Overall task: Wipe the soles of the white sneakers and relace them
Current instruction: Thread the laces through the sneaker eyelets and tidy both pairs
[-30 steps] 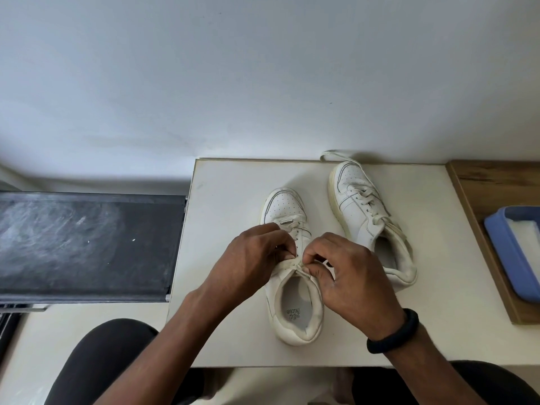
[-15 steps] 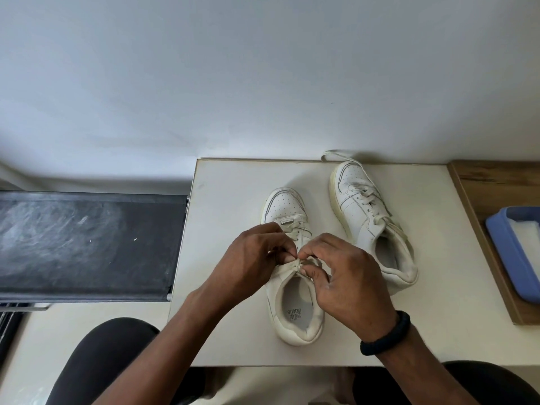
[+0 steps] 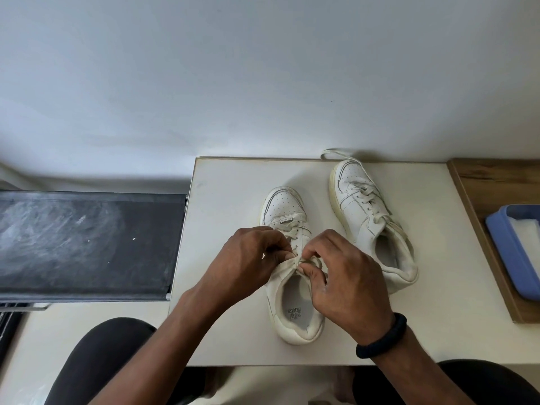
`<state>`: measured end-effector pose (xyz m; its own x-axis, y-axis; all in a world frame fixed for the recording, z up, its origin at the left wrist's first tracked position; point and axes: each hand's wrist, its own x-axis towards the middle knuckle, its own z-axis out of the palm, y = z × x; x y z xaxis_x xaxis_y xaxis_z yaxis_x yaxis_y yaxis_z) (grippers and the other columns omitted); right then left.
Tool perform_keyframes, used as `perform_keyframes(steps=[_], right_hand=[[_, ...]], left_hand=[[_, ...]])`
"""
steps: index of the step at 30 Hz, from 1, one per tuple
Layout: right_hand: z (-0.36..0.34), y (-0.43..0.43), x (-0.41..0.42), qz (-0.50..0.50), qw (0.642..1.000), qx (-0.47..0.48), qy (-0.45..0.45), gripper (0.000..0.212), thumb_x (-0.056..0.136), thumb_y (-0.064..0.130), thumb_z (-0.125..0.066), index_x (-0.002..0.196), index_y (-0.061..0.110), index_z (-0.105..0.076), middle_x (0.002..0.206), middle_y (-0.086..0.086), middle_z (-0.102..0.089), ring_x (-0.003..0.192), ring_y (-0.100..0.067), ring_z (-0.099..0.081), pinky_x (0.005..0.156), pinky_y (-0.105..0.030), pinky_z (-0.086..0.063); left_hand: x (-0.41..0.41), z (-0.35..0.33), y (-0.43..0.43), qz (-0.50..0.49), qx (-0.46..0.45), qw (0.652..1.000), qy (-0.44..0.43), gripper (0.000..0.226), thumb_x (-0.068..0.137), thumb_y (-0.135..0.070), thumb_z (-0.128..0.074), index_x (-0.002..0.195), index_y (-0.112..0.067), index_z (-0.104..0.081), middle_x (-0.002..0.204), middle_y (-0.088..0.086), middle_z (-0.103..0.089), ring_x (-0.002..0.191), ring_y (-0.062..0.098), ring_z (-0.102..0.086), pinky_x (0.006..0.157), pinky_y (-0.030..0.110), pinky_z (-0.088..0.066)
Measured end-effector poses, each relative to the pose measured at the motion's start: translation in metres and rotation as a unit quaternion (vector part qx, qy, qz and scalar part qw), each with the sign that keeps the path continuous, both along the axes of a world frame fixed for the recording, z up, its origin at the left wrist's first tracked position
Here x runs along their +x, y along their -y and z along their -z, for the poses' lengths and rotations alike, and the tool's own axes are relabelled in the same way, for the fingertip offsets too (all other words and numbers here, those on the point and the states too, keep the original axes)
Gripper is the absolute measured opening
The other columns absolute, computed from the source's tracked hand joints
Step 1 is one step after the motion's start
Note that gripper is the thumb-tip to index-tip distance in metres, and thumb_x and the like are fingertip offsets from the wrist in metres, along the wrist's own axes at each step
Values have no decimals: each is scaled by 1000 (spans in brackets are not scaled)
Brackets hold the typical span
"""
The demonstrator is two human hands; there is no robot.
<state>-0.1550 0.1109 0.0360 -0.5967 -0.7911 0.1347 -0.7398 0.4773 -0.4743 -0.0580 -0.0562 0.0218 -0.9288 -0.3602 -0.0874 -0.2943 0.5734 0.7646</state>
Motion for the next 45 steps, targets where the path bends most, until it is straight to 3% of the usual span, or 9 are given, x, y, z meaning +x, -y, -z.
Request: perform_keyframes(steps=[4, 10, 15, 20, 23, 28, 35, 45], right_hand=[[5, 0, 4, 8, 1000, -11, -2, 16, 81, 24, -78, 88, 26, -63, 92, 16, -61, 76, -6, -60, 66, -19, -49], [9, 0, 6, 9, 1000, -29, -7, 14, 81, 20, -76, 91, 22, -66, 93, 12, -64, 80, -9, -63, 68, -22, -54], [6, 1, 8, 2, 1000, -18, -20, 12, 85, 24, -69, 95, 22, -64, 94, 11, -62, 78, -11, -61, 66, -25, -53], [-3, 2, 4, 10, 1000, 15, -10, 21, 81, 28, -75, 90, 27, -57, 94, 13, -56, 76, -9, -58, 62, -20, -40], [-5, 0, 0, 27, 999, 31, 10, 20, 81, 30, -79, 82, 28, -59, 93, 15, -53, 77, -8, -58, 61, -20, -41], [1, -1, -1, 44, 995, 2, 88, 12, 81, 25, -81, 86, 27, -70, 92, 17, -58, 83, -5, -62, 70, -31, -57], [1, 0, 3, 70, 995, -15, 72, 27, 76, 21, -84, 74, 29, -57, 85, 16, -58, 73, -5, -59, 59, -30, -54], [3, 2, 6, 80, 991, -42, 100, 11, 81, 17, -75, 78, 25, -69, 88, 16, -62, 75, -6, -63, 65, -33, -57]], left_hand=[[0, -4, -6, -24, -7, 1000, 16, 11, 96, -15, -70, 94, -19, -80, 91, -10, -76, 78, 1, -59, 74, 19, -48], [0, -3, -12, -71, 35, 997, -1, 8, 92, -16, -76, 89, -20, -82, 88, -10, -76, 85, 5, -66, 76, 25, -52], [2, -9, -14, -88, 26, 996, 18, 19, 89, -44, -77, 90, -26, -83, 87, -11, -75, 82, 2, -67, 74, 24, -52], [4, -12, -13, -102, -30, 993, 55, 28, 84, -54, -78, 81, -27, -77, 81, -11, -72, 81, 7, -69, 75, 36, -56], [3, -13, -12, -104, -16, 993, 57, 24, 88, -48, -77, 83, -25, -78, 83, -10, -72, 81, 7, -68, 75, 36, -55], [3, -10, -10, -66, 43, 996, 36, 8, 91, -32, -78, 91, -26, -81, 90, -11, -73, 86, 2, -67, 81, 30, -55], [4, -8, -9, -62, 63, 995, 33, 6, 92, -33, -77, 91, -28, -80, 91, -12, -73, 88, 0, -68, 81, 31, -58], [4, -13, -7, -43, 53, 998, 1, 6, 92, -23, -78, 97, -23, -81, 86, -14, -78, 85, -2, -70, 80, 24, -56]])
